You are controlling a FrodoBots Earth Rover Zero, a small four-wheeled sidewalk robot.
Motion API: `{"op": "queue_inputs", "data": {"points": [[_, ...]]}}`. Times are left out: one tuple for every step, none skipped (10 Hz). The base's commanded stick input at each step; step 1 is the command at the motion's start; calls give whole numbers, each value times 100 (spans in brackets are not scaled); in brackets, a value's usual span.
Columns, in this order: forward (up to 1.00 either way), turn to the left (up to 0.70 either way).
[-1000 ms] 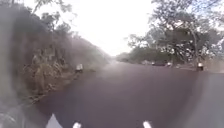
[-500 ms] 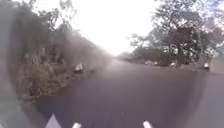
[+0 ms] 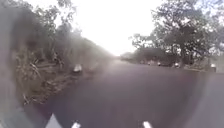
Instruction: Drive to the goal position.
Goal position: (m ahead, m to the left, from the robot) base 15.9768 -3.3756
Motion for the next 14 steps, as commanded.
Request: {"op": "queue_inputs", "data": {"points": [[70, 0], [70, 0], [70, 0], [70, 0], [70, 0], [70, 0], [70, 0], [70, 0], [70, 0], [70, 0], [70, 0], [70, 0], [70, -7], [70, -20]]}}
